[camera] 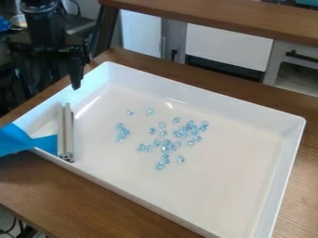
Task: Sweep into pile
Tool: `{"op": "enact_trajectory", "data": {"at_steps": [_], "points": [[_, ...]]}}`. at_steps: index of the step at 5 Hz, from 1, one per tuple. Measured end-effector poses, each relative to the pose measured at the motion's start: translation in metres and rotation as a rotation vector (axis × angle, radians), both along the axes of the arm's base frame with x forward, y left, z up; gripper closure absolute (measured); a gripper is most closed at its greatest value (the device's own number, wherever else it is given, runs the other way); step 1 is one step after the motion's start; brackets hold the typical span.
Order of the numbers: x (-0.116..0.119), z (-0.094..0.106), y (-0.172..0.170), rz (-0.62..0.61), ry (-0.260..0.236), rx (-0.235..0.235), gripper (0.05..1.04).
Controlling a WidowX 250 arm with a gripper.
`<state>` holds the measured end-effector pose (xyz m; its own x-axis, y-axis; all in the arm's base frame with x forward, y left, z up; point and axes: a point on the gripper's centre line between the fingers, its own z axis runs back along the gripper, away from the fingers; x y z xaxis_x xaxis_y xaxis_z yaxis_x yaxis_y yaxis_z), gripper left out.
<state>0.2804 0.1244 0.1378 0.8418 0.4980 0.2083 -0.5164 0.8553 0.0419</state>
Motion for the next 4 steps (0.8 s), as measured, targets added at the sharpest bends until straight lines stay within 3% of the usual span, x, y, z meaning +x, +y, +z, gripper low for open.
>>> {"op": "enact_trajectory", "data": {"at_steps": [2, 4], "points": [[-0.001, -0.016, -0.001, -0.011, 0.03, -0.008, 0.083], [0.001, -0.04, -0.001, 0.014, 0.008, -0.023, 0.083]]}}
